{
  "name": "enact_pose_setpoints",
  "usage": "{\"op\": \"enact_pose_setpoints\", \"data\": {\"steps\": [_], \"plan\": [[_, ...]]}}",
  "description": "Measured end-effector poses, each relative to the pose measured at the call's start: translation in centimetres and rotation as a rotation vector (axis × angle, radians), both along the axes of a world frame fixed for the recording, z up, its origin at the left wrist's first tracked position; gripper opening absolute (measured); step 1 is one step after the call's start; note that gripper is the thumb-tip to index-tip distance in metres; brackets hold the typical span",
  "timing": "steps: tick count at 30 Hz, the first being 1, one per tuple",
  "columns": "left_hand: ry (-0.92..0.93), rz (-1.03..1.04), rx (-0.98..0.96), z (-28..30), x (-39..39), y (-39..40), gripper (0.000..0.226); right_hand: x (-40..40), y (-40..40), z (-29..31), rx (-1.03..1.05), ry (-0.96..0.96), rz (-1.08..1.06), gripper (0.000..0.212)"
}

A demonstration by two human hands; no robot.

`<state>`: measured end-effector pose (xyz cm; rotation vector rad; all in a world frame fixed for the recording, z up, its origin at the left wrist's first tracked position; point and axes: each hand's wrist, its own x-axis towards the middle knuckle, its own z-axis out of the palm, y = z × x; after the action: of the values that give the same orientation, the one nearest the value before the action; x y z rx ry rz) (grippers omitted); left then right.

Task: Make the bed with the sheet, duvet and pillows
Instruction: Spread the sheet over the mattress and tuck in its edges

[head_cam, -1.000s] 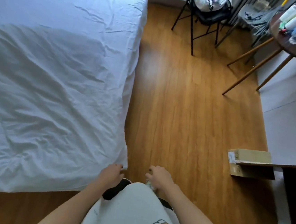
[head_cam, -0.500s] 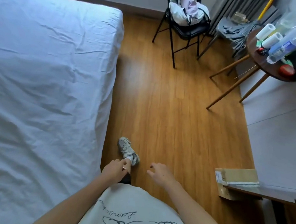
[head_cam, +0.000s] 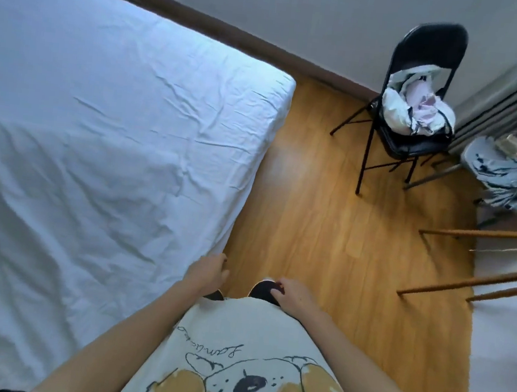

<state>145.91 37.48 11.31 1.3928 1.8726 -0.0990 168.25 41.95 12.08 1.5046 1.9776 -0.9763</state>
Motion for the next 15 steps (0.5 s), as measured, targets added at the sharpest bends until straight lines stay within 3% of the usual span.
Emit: {"op": "enact_pose_setpoints", "data": {"steps": [11, 15], "plan": [[0.059, 0.575, -0.209, -2.2, -15.3, 8.3, 0.042, -20.0, 21.8, -5.1, -0.098, 0.093, 0.503, 0.030], [0.051, 0.771, -0.267, -1.5, -19.9, 13.0, 0.042, -27.7, 29.0, -6.2, -0.162, 0.080, 0.600, 0.040]]}}
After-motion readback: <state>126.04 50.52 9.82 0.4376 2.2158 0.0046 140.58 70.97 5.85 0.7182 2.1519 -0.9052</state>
